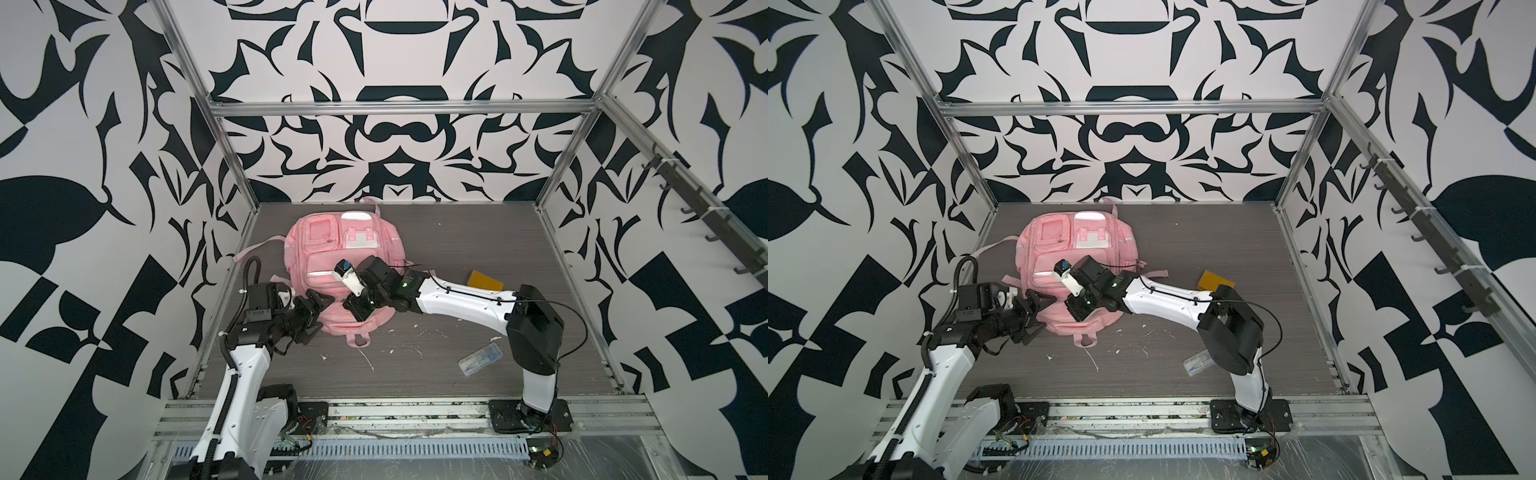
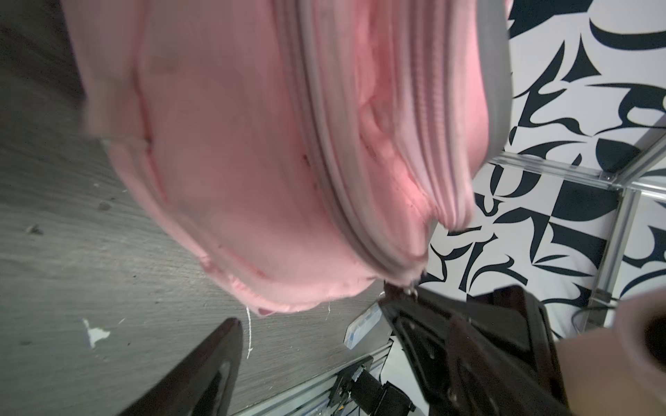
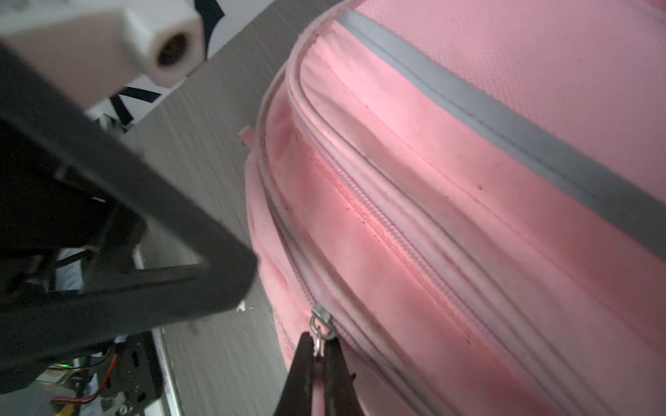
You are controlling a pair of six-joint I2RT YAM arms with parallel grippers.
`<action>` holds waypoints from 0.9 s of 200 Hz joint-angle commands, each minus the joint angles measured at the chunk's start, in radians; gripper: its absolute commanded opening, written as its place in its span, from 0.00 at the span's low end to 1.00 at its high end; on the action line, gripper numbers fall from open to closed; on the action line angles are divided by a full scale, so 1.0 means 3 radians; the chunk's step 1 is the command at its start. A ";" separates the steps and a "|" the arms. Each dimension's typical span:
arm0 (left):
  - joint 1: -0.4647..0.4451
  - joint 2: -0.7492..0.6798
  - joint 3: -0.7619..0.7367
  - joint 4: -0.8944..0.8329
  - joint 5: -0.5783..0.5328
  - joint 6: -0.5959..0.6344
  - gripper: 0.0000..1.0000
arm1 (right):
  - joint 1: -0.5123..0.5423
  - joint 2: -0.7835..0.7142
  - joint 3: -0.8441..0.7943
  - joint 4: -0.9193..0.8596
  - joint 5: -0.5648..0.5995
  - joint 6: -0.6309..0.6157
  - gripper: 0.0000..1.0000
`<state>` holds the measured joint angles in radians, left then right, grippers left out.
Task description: Pack the student bag
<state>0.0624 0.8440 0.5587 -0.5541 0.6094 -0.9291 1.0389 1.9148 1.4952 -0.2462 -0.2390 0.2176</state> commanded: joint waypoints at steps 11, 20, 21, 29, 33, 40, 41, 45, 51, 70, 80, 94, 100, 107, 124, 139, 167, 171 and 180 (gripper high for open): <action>0.0016 0.0184 0.0096 0.0246 -0.0036 -0.0129 0.90 | 0.0127 -0.0149 -0.0040 0.0419 -0.0359 0.0116 0.00; 0.0017 0.0224 0.0080 0.0291 -0.0045 -0.0151 0.90 | 0.0136 -0.0164 -0.0072 0.0456 -0.0367 0.0134 0.00; 0.0017 0.0229 0.0075 0.0297 -0.0049 -0.0153 0.90 | 0.0139 -0.0164 -0.0073 0.0459 -0.0368 0.0136 0.00; 0.0017 0.0264 0.0038 0.0370 -0.0049 -0.0185 0.87 | 0.0143 -0.0165 -0.0080 0.0474 -0.0359 0.0147 0.00; 0.0011 0.0291 0.0023 0.0418 -0.0048 -0.0204 0.84 | 0.0142 -0.0165 -0.0083 0.0478 -0.0359 0.0148 0.00; 0.0008 0.0329 -0.0013 0.0482 -0.0023 -0.0239 0.73 | 0.0147 -0.0160 -0.0080 0.0473 -0.0347 0.0149 0.00; 0.0007 0.0335 -0.0017 0.0492 -0.0017 -0.0240 0.71 | 0.0147 -0.0160 -0.0075 0.0470 -0.0345 0.0149 0.00; 0.0000 0.0353 -0.0025 0.0515 -0.0016 -0.0251 0.65 | 0.0145 -0.0160 -0.0070 0.0470 -0.0335 0.0149 0.00; 0.0001 0.0374 -0.0027 0.0523 -0.0021 -0.0252 0.54 | 0.0142 -0.0160 -0.0073 0.0478 -0.0316 0.0142 0.00; 0.0000 0.0397 -0.0003 0.0506 -0.0047 -0.0224 0.29 | 0.0146 -0.0155 -0.0071 0.0468 -0.0250 0.0144 0.00; 0.0000 0.0415 0.0039 0.0493 -0.0060 -0.0202 0.20 | 0.0146 -0.0168 -0.0084 0.0438 -0.0192 0.0141 0.00; -0.0001 0.0465 0.0070 0.0535 -0.0060 -0.0205 0.10 | 0.0126 -0.0244 -0.0199 0.0495 -0.0123 0.0151 0.00; -0.0001 0.0492 0.0078 0.0572 -0.0044 -0.0208 0.06 | 0.0110 -0.0289 -0.0286 0.0547 -0.0111 0.0169 0.00; -0.0001 0.0521 0.0097 0.0602 -0.0037 -0.0206 0.00 | 0.0083 -0.0346 -0.0373 0.0583 -0.0082 0.0209 0.00; 0.0006 0.0592 0.0194 0.0573 -0.0066 -0.0130 0.00 | -0.0002 -0.0501 -0.0592 0.0592 0.0002 0.0251 0.00; 0.0014 0.0673 0.0292 0.0519 -0.0101 -0.0033 0.00 | -0.0107 -0.0684 -0.0824 0.0563 0.0124 0.0256 0.00; 0.0044 0.0861 0.0475 0.0450 -0.0130 0.0121 0.00 | -0.0385 -0.1032 -0.1177 0.0396 0.0290 0.0197 0.00; 0.0056 0.0892 0.0498 0.0444 -0.0131 0.0137 0.00 | -0.0437 -0.1075 -0.1215 0.0361 0.0306 0.0179 0.00; 0.0075 0.0949 0.0547 0.0430 -0.0136 0.0184 0.00 | -0.0554 -0.1163 -0.1289 0.0310 0.0334 0.0134 0.00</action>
<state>0.0513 1.0927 0.6605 -0.4519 0.6525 -0.9546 0.9619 1.6886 1.1618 -0.0685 -0.2115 0.2817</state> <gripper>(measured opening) 0.113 0.070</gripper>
